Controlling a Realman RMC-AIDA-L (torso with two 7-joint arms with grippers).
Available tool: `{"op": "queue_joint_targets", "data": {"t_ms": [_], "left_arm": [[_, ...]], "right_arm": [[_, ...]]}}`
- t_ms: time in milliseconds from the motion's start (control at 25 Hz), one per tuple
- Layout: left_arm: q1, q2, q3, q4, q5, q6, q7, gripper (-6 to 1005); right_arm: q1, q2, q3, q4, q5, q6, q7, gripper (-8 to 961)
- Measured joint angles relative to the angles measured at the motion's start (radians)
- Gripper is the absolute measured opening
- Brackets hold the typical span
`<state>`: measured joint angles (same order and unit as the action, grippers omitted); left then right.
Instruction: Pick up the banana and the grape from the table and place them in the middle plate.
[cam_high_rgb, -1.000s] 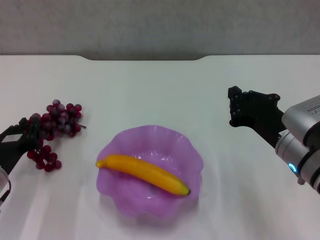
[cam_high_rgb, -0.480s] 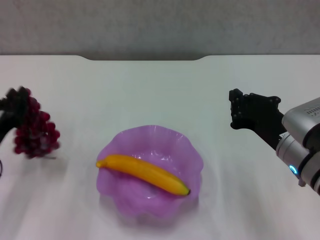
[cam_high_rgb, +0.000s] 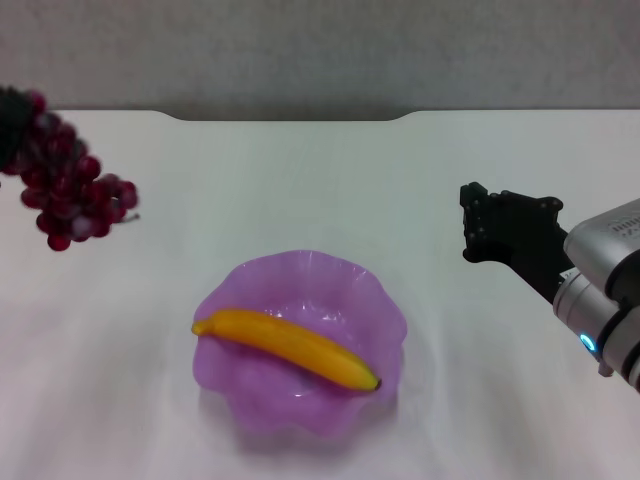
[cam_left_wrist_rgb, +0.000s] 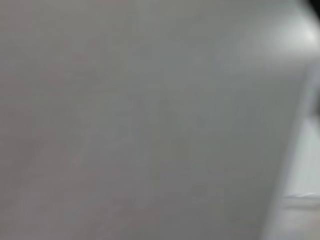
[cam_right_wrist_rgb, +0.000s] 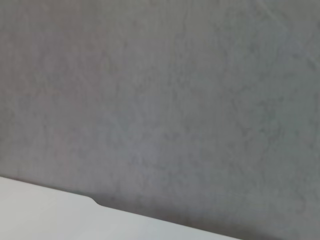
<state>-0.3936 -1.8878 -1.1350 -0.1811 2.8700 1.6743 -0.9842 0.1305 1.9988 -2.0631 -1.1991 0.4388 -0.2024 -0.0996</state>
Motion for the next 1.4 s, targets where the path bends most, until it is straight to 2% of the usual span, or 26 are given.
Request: {"op": "queue_joint_targets", "data": {"t_ms": [120, 240, 520, 600, 800, 880, 1120, 1400], "left_arm": [[-0.034, 0.008, 0.057, 0.0, 0.0, 0.106, -0.039, 251], [-0.077, 0.008, 0.118, 0.0, 0.0, 0.15, -0.057, 250], [-0.194, -0.026, 0.281, 0.022, 0.0, 0.141, -0.042, 248], [-0.219, -0.047, 0.311, 0.06, 0.0, 0.134, -0.027, 247], [-0.275, -0.125, 0.359, 0.212, 0.001, 0.114, 0.006, 247], [-0.283, -0.14, 0.371, 0.252, 0.001, 0.103, 0.02, 246], [-0.277, -0.144, 0.387, 0.256, 0.001, 0.021, 0.034, 246], [-0.26, -0.148, 0.418, 0.226, 0.002, -0.043, 0.064, 245]], "right_arm": [[0.001, 0.0, 0.0, 0.002, 0.0, 0.0, 0.0, 26], [0.002, 0.0, 0.0, 0.005, 0.0, 0.0, 0.0, 26], [0.007, 0.0, -0.008, 0.008, -0.003, 0.0, 0.0, 27], [0.006, 0.0, -0.011, 0.005, -0.005, -0.002, 0.0, 27], [-0.027, 0.0, 0.005, 0.001, -0.006, -0.056, -0.005, 27], [-0.052, 0.0, 0.03, -0.006, -0.008, -0.077, -0.009, 26], [-0.164, 0.005, 0.093, -0.055, -0.004, -0.194, -0.087, 22], [-0.225, 0.007, 0.115, -0.078, 0.001, -0.326, -0.118, 22]]}}
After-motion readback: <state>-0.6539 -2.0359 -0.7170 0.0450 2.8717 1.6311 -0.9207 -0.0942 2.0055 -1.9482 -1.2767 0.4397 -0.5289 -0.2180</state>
